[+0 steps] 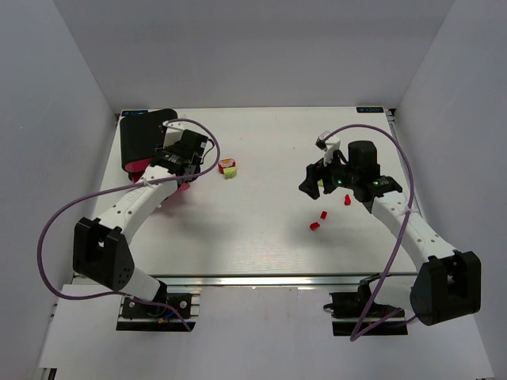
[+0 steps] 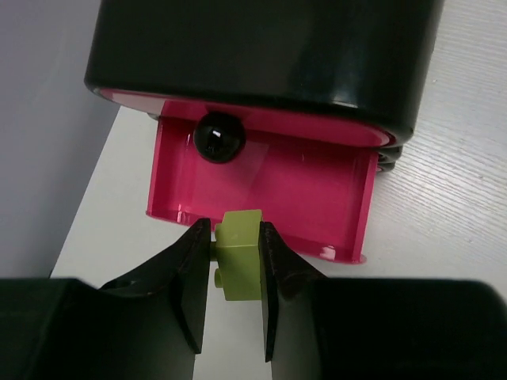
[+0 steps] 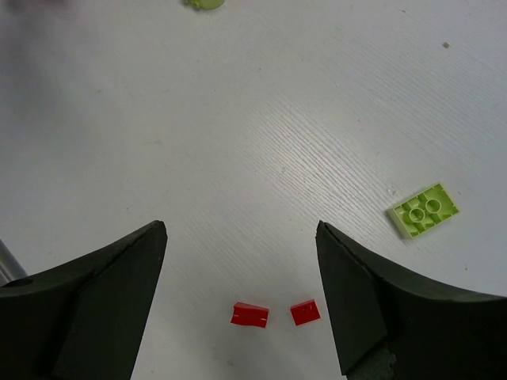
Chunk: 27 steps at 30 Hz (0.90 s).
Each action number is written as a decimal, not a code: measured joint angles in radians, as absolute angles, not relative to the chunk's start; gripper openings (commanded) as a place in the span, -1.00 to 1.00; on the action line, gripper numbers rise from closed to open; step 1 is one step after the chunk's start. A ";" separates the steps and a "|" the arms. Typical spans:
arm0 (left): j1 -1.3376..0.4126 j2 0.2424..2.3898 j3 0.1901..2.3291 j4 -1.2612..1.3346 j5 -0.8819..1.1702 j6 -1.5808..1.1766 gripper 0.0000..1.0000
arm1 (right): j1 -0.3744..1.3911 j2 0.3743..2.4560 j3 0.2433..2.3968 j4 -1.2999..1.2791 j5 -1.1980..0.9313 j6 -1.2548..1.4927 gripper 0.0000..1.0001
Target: Sort the legos into containers by color
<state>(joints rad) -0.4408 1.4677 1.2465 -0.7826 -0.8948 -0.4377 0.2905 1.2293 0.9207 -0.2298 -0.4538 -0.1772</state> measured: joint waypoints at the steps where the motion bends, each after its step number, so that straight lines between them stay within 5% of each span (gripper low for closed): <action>1: -0.425 1.480 1.247 -0.770 -0.886 -0.422 -0.90 | 0.290 1.229 0.921 -0.230 -0.455 -0.176 0.62; 5: -0.391 1.532 1.279 -0.744 -0.850 -0.380 -0.50 | 0.289 1.229 0.921 -0.230 -0.456 -0.175 0.63; 9: -0.380 1.551 1.288 -0.723 -0.822 -0.356 0.17 | 0.289 1.229 0.921 -0.230 -0.458 -0.175 0.63; 13: -0.369 1.551 1.288 -0.711 -0.807 -0.345 0.37 | 0.289 1.229 0.921 -0.230 -0.463 -0.175 0.62; 17: -0.361 1.549 1.288 -0.704 -0.796 -0.340 0.34 | 0.289 1.229 0.921 -0.230 -0.471 -0.175 0.63; 19: -0.359 1.543 1.287 -0.702 -0.783 -0.340 0.18 | 0.289 1.229 0.921 -0.230 -0.474 -0.176 0.63; 20: -0.358 1.538 1.287 -0.702 -0.772 -0.342 -0.21 | 0.288 1.229 0.921 -0.230 -0.476 -0.176 0.63; 23: -0.358 1.483 1.268 -0.673 -0.684 -0.324 -0.73 | 0.288 1.229 0.921 -0.232 -0.496 -0.193 0.63; 25: -0.364 1.413 1.234 -0.638 -0.584 -0.308 -0.74 | 0.288 1.229 0.921 -0.234 -0.514 -0.207 0.63; 27: -0.366 1.336 1.196 -0.593 -0.453 -0.298 -0.54 | 0.288 1.229 0.921 -0.236 -0.530 -0.219 0.64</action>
<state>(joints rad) -0.3664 1.3365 1.1965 -0.5926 -0.4530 -0.2977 0.2882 1.2293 0.9207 -0.2356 -0.5297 -0.2192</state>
